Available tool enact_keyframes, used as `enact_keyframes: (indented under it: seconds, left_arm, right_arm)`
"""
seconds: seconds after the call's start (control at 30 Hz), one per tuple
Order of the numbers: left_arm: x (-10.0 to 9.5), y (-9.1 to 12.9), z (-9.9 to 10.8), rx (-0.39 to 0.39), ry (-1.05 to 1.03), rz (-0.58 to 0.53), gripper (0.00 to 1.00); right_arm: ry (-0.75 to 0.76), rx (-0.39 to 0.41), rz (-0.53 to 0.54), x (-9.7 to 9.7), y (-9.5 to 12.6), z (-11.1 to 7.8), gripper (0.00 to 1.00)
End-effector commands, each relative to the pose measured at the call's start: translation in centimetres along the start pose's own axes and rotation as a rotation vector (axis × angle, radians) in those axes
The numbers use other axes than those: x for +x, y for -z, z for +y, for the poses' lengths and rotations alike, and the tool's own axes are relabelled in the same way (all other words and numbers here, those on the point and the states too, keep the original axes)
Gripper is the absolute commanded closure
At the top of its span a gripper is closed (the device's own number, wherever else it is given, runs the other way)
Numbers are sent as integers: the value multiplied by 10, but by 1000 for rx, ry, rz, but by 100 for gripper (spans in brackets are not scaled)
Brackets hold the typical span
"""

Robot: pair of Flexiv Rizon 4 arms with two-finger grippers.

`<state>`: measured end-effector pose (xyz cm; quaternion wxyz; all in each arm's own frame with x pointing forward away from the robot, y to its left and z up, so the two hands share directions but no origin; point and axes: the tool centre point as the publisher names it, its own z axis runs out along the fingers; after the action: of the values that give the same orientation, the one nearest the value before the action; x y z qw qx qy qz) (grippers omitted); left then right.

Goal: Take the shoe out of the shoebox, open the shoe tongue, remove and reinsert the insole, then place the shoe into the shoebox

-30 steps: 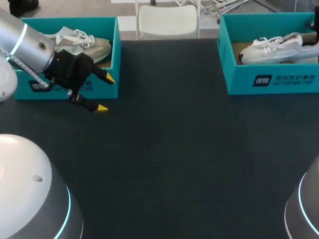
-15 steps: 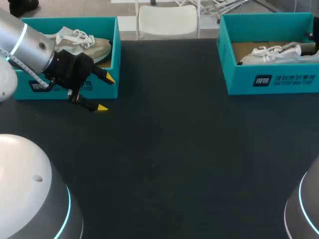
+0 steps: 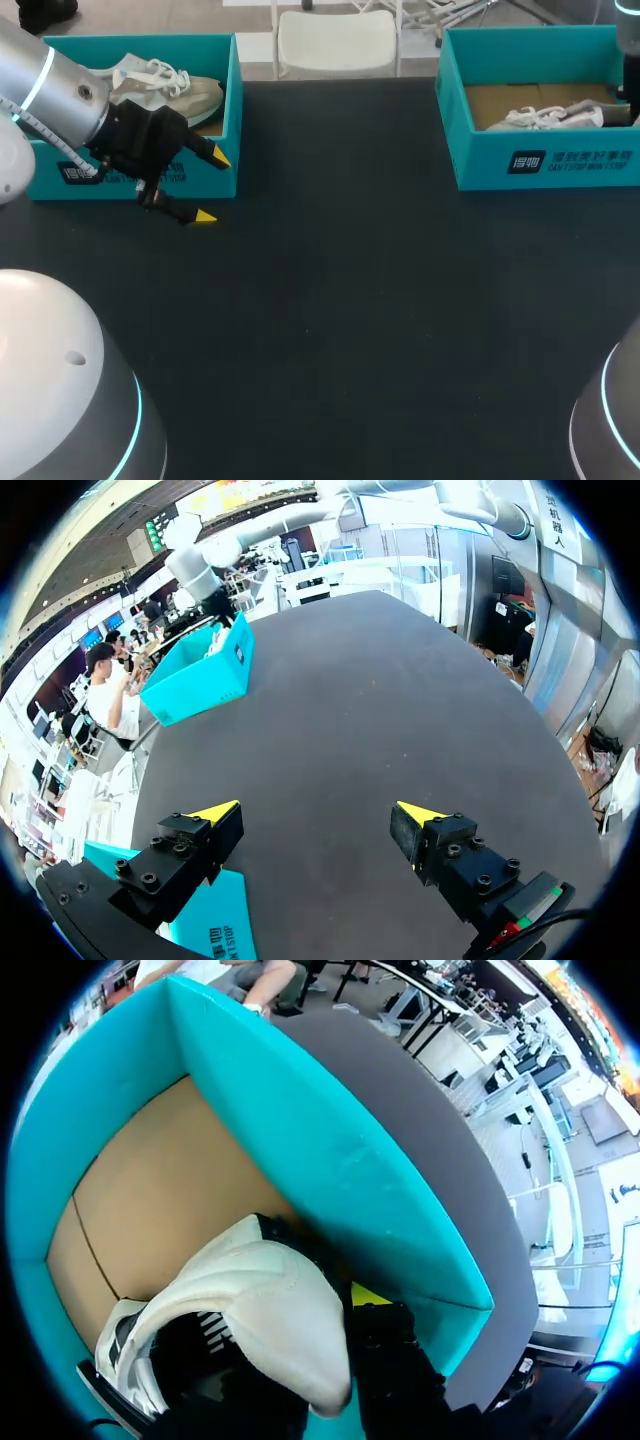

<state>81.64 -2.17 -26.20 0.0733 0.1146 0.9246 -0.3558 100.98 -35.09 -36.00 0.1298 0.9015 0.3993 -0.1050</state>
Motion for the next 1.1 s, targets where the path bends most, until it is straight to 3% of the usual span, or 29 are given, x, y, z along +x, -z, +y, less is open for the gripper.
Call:
enact_keyframes:
  seconds: [0.03, 0.1, 0.13, 0.2, 0.5, 0.53, 0.57, 0.7, 1.1]
  left_arm:
    - [1, 0, 0, -2, -1, 0, 0]
    - [1, 0, 0, -2, -1, 0, 0]
    - [1, 0, 0, -2, -1, 0, 0]
    - [1, 0, 0, -2, -1, 0, 0]
    - [1, 0, 0, -2, -1, 0, 0]
    - [1, 0, 0, -2, -1, 0, 0]
    - [1, 0, 0, -2, -1, 0, 0]
    - [1, 0, 0, -2, -1, 0, 0]
    - [1, 0, 0, -2, -1, 0, 0]
  right_arm:
    - [-2, 4, 6, 3, -7, 1, 100]
    - [6, 8, 12, 4, -9, 1, 100]
    - [11, 3, 8, 4, -10, 1, 79]
    - [9, 4, 7, 5, -11, 0, 63]
    - [-8, 1, 21, 3, -4, 5, 53]
    - [-4, -4, 24, 3, -1, 5, 47]
    - [-2, -8, 39, 3, 3, 5, 34]
    - [1, -21, 71, 4, 18, 7, 29]
    - [44, -72, 108, -8, 65, 0, 3]
